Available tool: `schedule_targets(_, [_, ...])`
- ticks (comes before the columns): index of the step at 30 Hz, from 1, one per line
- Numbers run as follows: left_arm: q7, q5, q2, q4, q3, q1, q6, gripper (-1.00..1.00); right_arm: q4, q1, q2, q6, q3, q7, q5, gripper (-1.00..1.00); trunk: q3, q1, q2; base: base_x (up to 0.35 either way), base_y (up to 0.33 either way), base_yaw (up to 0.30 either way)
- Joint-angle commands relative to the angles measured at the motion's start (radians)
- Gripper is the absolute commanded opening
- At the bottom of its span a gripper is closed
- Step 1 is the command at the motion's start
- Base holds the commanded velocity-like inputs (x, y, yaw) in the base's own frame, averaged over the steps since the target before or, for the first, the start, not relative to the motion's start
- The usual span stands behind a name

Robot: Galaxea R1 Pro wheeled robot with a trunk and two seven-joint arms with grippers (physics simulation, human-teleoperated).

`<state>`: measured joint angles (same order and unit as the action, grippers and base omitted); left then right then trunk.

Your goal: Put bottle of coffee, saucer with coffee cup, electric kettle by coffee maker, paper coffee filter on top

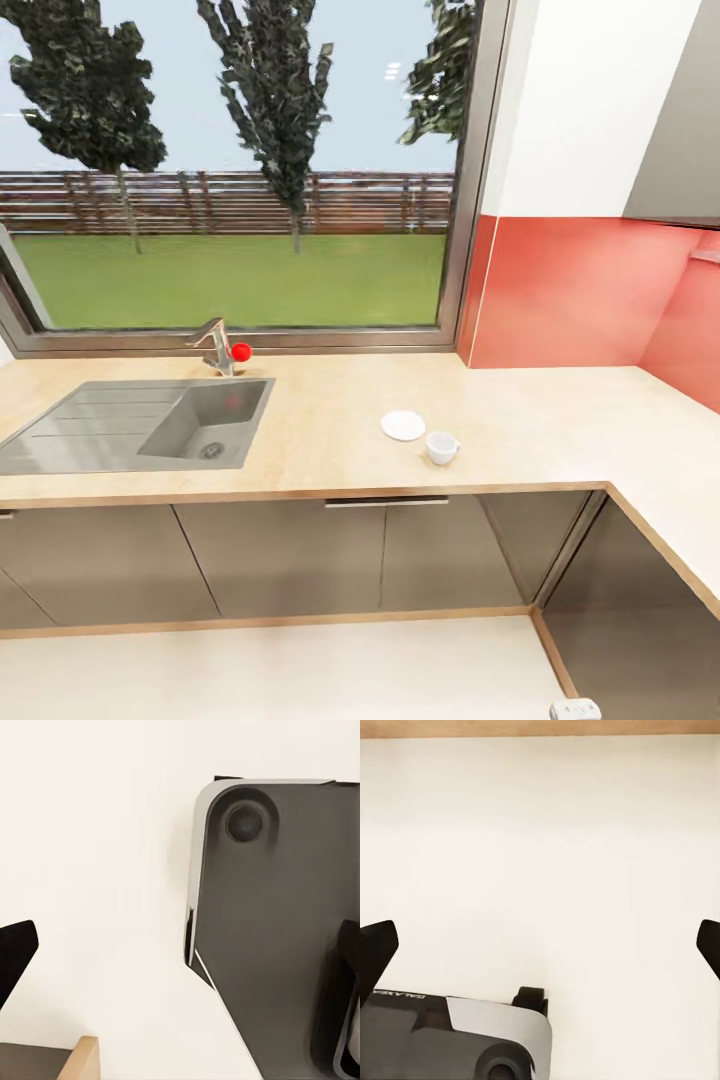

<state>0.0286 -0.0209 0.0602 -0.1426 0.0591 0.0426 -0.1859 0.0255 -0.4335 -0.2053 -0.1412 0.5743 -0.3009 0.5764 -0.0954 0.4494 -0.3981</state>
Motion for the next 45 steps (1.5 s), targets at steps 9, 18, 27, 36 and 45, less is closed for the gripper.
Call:
schedule_targets(9, [-0.001,-0.002,0.001,-0.003,0.004,0.0,-0.001,1.0,0.002,-0.001,-0.002,0.0,0.007,-0.004,0.019,1.0,-0.002,0.001,-0.002,0.0,-0.002,0.0])
schedule_targets(18, [0.006,0.007,0.009,-0.002,0.001,-0.001,0.008,1.0,0.002,-0.001,0.001,-0.001,0.007,-0.007,0.02,1.0,0.009,0.001,-0.002,0.0,0.0,0.0])
schedule_targets(27, [-0.005,0.009,0.035,-0.067,-0.004,-0.003,-0.01,1.0,0.002,-0.001,0.013,-0.001,0.008,-0.01,0.02,1.0,0.023,0.001,-0.002,0.0,0.0,0.0])
schedule_targets(36, [-0.061,0.002,0.081,-0.419,-0.002,0.002,-0.098,1.0,0.001,-0.001,0.032,-0.001,0.008,-0.006,0.015,1.0,0.037,0.001,-0.002,0.0,0.0,0.0])
schedule_targets(45, [-0.62,-0.155,0.078,-1.003,-0.026,-0.003,-0.028,1.0,0.001,-0.001,0.035,-0.003,0.008,-0.003,0.015,1.0,0.051,0.001,-0.002,0.0,0.0,0.0])
